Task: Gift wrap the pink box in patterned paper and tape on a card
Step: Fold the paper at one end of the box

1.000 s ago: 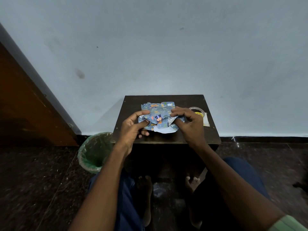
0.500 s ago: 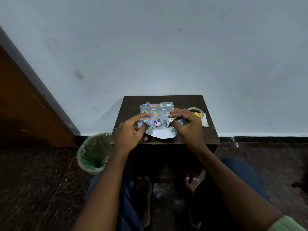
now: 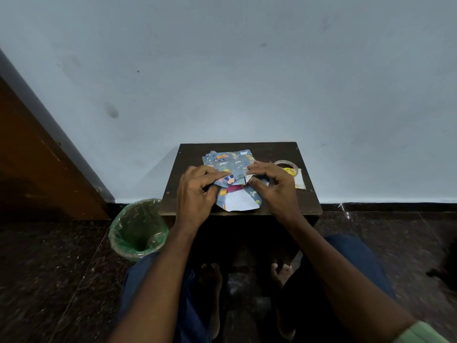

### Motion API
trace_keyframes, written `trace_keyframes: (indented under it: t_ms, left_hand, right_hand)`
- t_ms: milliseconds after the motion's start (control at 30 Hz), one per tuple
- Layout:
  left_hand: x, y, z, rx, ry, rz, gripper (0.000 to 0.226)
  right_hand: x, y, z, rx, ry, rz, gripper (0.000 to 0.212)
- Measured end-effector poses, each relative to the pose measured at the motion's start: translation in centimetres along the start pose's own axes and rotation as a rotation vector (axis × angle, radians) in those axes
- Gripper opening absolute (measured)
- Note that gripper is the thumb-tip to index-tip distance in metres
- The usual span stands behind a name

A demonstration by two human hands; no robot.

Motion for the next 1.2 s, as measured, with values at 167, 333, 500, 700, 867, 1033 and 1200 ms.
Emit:
trace_keyframes:
  t_ms: [167,333,500,700,867,1033,1200]
  left_hand:
    - [-0.3,-0.7,0.0,-0.002,0.026,0.017,0.038]
    - [-0.4,-1.2,0.4,-0.015,0.037,-0.005,0.029]
    - [-0.6,-1.6,0.6,-0.023,0.006,-0.035,0.015]
    - [-0.6,-1.9,1.1,-0.022,-0.028,-0.036,0.019]
    - [-0.6,-1.4,2.1,-0.094,0.001,0.106,0.013]
    - [-0.3,-1.0,2.0,-0.19,0.015,0.075,0.017]
    - [-0.3,-0.5,0.9,-0.313,0.163,0.062,0.031]
  right_hand:
    - [0.0,-0.3,0.6,-0.038,0.013,-0.026,0.022]
    - [0.0,-0.4,0.9,-0.027,-0.01,-0.025,0.018]
    - [0.0,-0.5,0.8,0.02,-0.029,-0.068,0.02]
    - [0.2,-0.5,0.2,0.049,-0.005,-0.114,0.023]
    - [0.2,-0.6,0.3,0.099,-0.025,-0.108,0.014]
    - [0.2,-0.5,0.4,0.179,-0.074,-0.097,0.013]
    - [0.2,-0.6,0.5,0.234,-0.148,-0.09,0.016]
Point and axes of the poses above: each hand's wrist, its own x-axis towards the middle knuckle, its own y-axis out of the back of the hand, z = x × y, the point moved 5 cm from there along x, towards the middle knuckle, and after that the axes turned 6 degrees about -x, right-handed, at the moved point
